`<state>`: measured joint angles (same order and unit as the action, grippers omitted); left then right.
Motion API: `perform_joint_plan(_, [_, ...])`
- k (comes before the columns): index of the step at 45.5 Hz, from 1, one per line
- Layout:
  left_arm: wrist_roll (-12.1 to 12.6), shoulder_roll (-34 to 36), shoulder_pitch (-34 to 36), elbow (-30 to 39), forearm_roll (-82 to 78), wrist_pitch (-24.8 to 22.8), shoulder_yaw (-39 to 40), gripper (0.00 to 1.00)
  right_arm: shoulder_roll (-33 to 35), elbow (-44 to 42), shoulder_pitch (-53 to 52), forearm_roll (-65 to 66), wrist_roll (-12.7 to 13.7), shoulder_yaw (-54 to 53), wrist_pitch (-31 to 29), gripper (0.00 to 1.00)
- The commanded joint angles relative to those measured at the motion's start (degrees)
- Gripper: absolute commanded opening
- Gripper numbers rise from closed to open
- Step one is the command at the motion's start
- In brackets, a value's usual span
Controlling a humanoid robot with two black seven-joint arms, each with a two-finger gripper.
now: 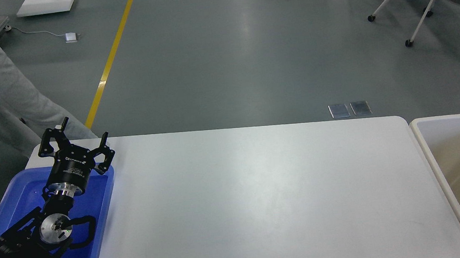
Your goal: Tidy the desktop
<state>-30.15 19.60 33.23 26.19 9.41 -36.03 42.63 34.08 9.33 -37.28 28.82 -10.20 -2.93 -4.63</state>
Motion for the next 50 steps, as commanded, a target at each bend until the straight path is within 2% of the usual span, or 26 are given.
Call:
perform_joint_plan(1, [0.00,0.00,0.00,0.00,0.00,0.00,0.00,1.00,-7.01,-8.45,1.42,-1.31,2.81,0.03,0.67,0.00])
perform_joint_plan(6, [0.00,0.00,0.00,0.00,0.00,0.00,0.00,1.00,-7.18,-8.45,1.42,-1.31,7.47,-0.14,1.72,0.00])
perform_joint_plan(8, [0.00,0.00,0.00,0.00,0.00,0.00,0.00,1.00,-7.10,-8.45,1.42,-1.31,8.35,-0.32,2.51,0.00])
perform_joint_plan(20, [0.00,0.00,0.00,0.00,0.00,0.00,0.00,1.00,-7.18,-8.45,1.16,-3.07,8.53,0.21,4.80,0.00])
perform_joint_plan(26, [0.00,0.00,0.00,0.00,0.00,0.00,0.00,1.00,-7.18,-8.45,0.63,-3.33,8.27,0.29,8.05,0.00])
perform_joint_plan(30, [0.00,0.00,0.00,0.00,0.00,0.00,0.00,1.00,-7.18,-8.54,-0.78,-3.33,8.18,0.74,11.30,0.83])
perform_joint_plan(31, [0.00,0.00,0.00,0.00,0.00,0.00,0.00,1.00,-7.18,-8.54,-0.95,-3.33,8.18,0.74,12.44,0.96])
perform_joint_plan(35, [0.00,0.00,0.00,0.00,0.00,0.00,0.00,1.00,-7.18,-8.45,-1.39,-3.42,8.27,-0.05,14.91,0.99])
perform_joint_plan(50, [0.00,0.00,0.00,0.00,0.00,0.00,0.00,1.00,-8.85,-8.36,-3.24,-3.42,8.27,0.12,15.08,0.99])
